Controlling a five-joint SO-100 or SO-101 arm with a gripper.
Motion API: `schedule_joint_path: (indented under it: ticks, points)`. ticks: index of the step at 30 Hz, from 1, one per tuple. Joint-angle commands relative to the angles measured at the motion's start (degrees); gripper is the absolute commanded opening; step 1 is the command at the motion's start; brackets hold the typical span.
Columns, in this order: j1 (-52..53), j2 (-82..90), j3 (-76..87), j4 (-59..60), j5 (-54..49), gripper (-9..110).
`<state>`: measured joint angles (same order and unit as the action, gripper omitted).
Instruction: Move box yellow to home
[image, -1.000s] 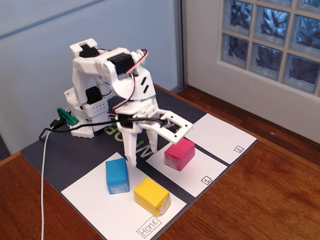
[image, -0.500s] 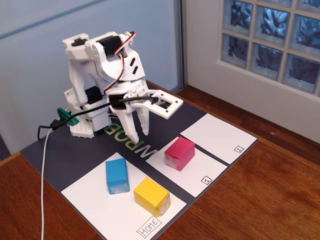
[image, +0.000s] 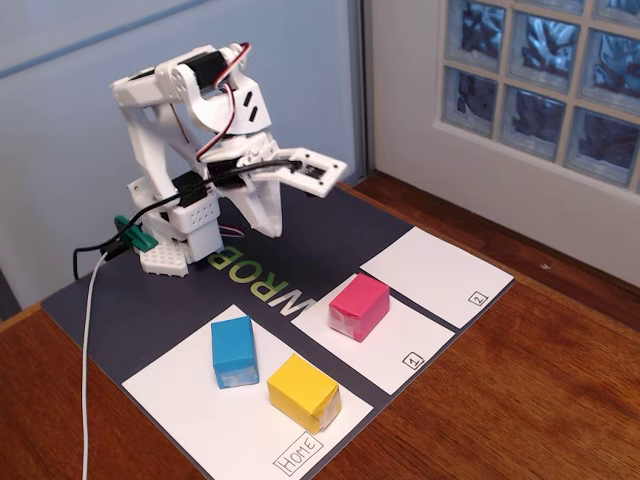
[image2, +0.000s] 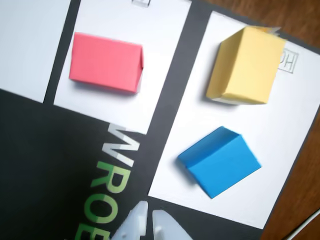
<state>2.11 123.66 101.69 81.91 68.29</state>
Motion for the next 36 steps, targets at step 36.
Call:
schedule_joint_path:
  ticks: [36]
  points:
    - [1.1, 52.6, 58.8, 1.4, 8.0, 0]
